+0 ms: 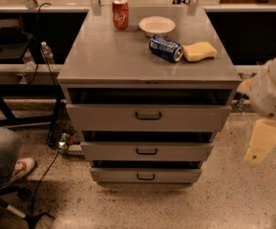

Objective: Open bottom drawer

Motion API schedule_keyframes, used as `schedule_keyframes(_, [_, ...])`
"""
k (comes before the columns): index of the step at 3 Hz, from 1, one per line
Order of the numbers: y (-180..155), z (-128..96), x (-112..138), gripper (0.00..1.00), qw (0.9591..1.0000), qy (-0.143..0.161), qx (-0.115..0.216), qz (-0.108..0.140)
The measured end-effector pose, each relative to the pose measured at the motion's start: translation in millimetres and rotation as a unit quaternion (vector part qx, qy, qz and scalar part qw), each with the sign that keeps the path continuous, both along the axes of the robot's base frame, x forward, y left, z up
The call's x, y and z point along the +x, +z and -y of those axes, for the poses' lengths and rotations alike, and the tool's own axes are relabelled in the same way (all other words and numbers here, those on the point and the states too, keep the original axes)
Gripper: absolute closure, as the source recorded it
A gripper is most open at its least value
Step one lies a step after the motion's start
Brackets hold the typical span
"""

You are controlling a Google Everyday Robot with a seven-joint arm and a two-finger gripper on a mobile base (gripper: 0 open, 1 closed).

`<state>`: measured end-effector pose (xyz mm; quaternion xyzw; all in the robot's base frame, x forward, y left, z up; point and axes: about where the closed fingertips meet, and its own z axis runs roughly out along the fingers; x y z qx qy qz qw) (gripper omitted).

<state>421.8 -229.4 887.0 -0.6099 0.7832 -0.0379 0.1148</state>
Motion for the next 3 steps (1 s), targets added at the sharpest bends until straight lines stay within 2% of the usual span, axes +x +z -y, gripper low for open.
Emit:
schedule_keyframes(1, [-90.7, 1.0, -22.5, 0.00, 0.9990, 0.006, 0.006, -0.044])
schedule_keyframes(2, [-211.2, -8.6, -74.1, 0.00, 0.9923, 0.012, 0.017, -0.122])
schedule_keyframes(3, [-207.7, -8.9, -70.7, 0.00, 0.9928, 0.011, 0.018, -0.118])
